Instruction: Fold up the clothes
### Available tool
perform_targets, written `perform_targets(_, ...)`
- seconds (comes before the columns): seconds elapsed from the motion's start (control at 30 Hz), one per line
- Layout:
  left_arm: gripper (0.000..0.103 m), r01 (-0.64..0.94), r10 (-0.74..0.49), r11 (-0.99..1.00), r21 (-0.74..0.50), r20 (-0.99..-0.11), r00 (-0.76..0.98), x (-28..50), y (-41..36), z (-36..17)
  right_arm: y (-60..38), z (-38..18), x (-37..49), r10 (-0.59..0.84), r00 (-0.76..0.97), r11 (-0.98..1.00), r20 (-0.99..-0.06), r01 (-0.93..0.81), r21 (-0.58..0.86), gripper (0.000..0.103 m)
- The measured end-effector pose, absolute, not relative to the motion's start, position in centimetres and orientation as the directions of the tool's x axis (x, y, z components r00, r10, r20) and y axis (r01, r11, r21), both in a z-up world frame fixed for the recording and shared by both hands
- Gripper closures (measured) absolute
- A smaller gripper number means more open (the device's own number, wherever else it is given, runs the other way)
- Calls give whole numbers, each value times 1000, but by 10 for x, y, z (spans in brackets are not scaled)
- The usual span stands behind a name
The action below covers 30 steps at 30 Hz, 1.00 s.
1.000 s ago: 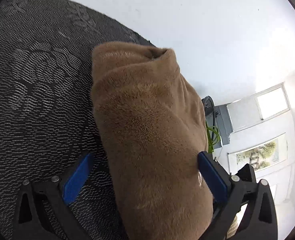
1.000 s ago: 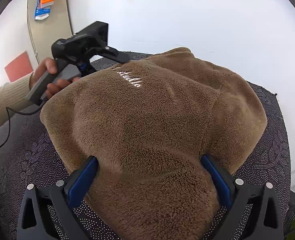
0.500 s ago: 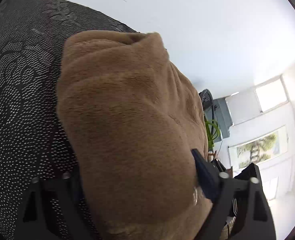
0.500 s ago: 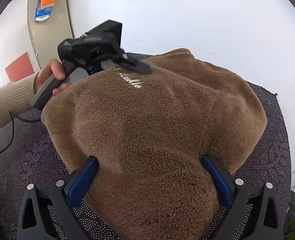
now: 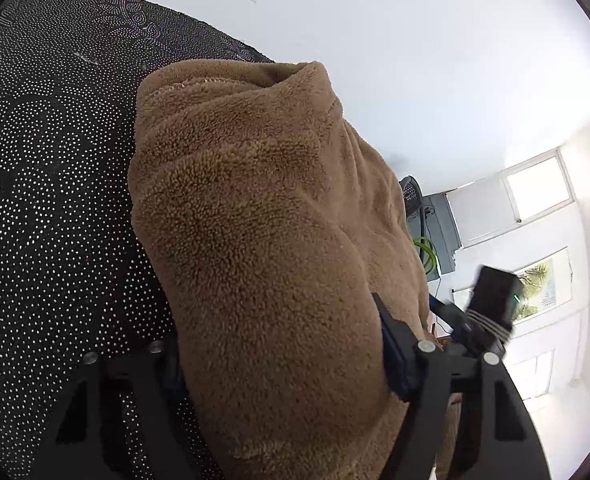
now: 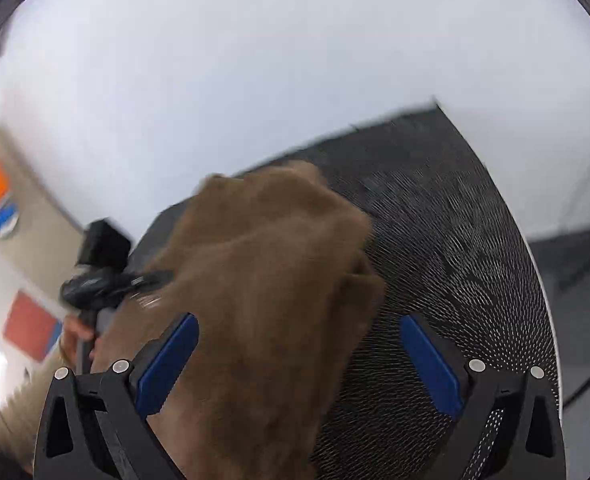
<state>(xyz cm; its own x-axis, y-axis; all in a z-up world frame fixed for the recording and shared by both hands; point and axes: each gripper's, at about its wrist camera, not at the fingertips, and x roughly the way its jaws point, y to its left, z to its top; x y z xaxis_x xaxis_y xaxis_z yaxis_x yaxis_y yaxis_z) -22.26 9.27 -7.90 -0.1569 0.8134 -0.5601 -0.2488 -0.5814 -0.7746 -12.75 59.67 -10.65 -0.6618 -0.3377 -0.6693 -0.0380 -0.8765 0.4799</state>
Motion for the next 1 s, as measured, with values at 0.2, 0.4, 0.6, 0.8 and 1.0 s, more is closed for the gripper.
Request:
perform_targets(0.2, 26, -248, 818, -574, -780, -557, -143, -224, 89, -79, 615, -131, -153, -353, -616, -811, -704, -174, 559, 1)
perform_targets(0.4, 26, -252, 823, -568, -784, -552, -138, -225, 86, -79, 613, -133, -161, -390, -596, -768, -702, -210, 605, 0)
perform_targets(0.6, 26, -253, 827, -561, -788, -547, -128, -227, 84, -78, 603, -142, -162, -557, -585, -652, -589, -131, 747, 0)
perform_targets(0.8, 26, -259, 831, -555, -791, -542, -125, -227, 83, -76, 603, -141, -159, -598, -584, -623, -549, -92, 777, 0)
perform_targets(1.0, 25, -255, 829, -557, -791, -546, -119, -228, 82, -74, 593, -138, -156, -541, -593, -676, -597, -116, 728, 0)
